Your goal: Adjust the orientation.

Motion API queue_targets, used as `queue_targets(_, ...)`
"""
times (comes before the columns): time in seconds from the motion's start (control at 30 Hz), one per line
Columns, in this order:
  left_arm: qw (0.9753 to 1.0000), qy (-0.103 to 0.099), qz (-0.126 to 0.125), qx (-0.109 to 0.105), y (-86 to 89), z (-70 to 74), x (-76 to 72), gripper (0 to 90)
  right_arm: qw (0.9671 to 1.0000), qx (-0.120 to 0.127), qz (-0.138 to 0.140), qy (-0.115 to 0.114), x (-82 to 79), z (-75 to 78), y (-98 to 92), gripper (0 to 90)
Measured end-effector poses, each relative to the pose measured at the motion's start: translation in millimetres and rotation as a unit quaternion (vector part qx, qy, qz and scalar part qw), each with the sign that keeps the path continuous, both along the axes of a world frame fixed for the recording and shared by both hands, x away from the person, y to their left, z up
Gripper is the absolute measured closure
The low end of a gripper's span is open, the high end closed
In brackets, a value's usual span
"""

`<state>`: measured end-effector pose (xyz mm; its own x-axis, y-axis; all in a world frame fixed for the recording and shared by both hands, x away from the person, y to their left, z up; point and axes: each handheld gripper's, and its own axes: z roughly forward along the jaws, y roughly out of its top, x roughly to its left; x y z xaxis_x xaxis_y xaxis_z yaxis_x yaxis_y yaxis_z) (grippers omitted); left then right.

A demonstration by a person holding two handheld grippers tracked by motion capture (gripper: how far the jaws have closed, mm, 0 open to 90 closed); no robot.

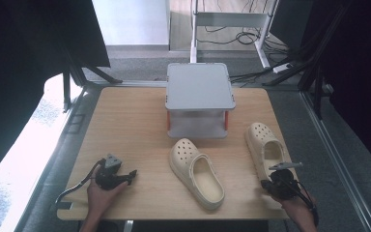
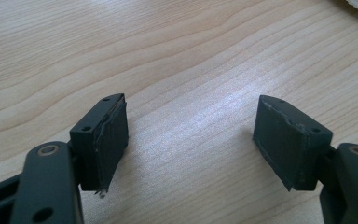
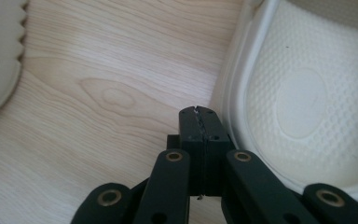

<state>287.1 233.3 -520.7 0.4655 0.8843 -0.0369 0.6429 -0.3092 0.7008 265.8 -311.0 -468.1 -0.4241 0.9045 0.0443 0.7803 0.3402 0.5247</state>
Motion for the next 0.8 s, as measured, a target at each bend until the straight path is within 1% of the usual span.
queue_targets(0.1,1.0,0.0,0.0,0.0,-0.1,0.0,0.0,26.7,1.0,-0.004,-0.004,-0.002,-0.7,-0.1,-4.0,90.0)
queue_targets(0.23,1.0,0.0,0.001,0.001,-0.5,0.0,0.1,26.7,1.0,-0.001,-0.008,-0.003,-1.2,0.0,-7.9,90.0)
queue_targets(0.27,1.0,0.0,0.001,0.001,-0.5,0.0,0.1,26.7,0.9999,0.009,-0.007,-0.006,-1.8,1.8,-7.8,90.0)
queue_targets(0.3,1.0,0.0,0.001,0.001,-0.5,0.0,0.1,26.7,0.9999,0.009,-0.007,-0.006,-1.8,1.8,-7.8,90.0)
queue_targets(0.33,1.0,0.0,0.001,0.001,-0.5,0.0,0.1,26.7,0.9997,0.018,0.0,-0.013,-1.4,8.2,-5.9,89.9)
queue_targets(0.37,1.0,0.0,0.001,0.001,-0.5,0.0,0.1,26.7,0.9997,0.018,0.0,-0.013,-1.4,8.2,-5.9,89.9)
queue_targets(0.4,1.0,0.0,0.001,0.001,-0.4,0.0,0.1,26.7,0.9997,0.018,0.005,-0.018,-0.9,11.6,-4.5,89.0)
queue_targets(0.43,1.0,0.0,0.001,0.001,-0.4,0.0,0.1,26.7,0.9993,0.013,0.019,-0.029,2.4,25.7,1.0,86.4)
queue_targets(0.47,1.0,0.0,0.001,0.001,-0.4,-0.1,0.2,26.7,0.9992,0.01,0.021,-0.031,4.2,30.3,2.2,86.2)
queue_targets(0.5,1.0,0.0,0.001,0.001,-0.4,-0.1,0.1,26.7,0.9992,0.01,0.021,-0.031,4.2,30.3,2.2,86.2)
queue_targets(0.53,1.0,0.0,0.001,0.001,-0.4,-0.1,0.2,26.7,0.9992,0.007,0.021,-0.035,6.3,34.7,3.3,85.4)
queue_targets(0.57,1.0,0.0,0.0,0.0,-0.4,-0.1,0.2,26.7,0.999,0.004,0.02,-0.041,11.8,42.5,4.1,84.1)
queue_targets(0.6,1.0,0.0,0.0,0.0,-0.4,-0.1,0.3,26.7,0.999,0.002,0.018,-0.041,20.1,48.5,3.5,81.3)
queue_targets(0.63,1.0,0.0,0.0,0.0,-0.4,-0.1,0.3,26.7,0.999,0.002,0.018,-0.041,20.1,48.5,3.5,81.3)
queue_targets(0.7,1.0,0.0,0.0,0.0,-0.4,-0.1,0.3,26.6,0.9993,-0.003,0.007,-0.036,31.6,52.0,1.6,76.4)
queue_targets(0.73,1.0,0.0,0.0,0.0,-0.4,-0.1,0.4,26.7,0.9994,-0.004,0.004,-0.034,35.3,52.6,0.8,75.6)
queue_targets(0.77,1.0,0.0,0.0,0.0,-0.4,-0.1,0.4,26.6,0.9996,-0.001,0.002,-0.027,41.0,53.0,-0.1,73.1)
queue_targets(0.8,1.0,0.0,-0.001,0.0,-0.3,-0.1,0.5,26.6,0.9998,-0.004,-0.003,-0.021,48.2,53.2,-0.3,69.1)
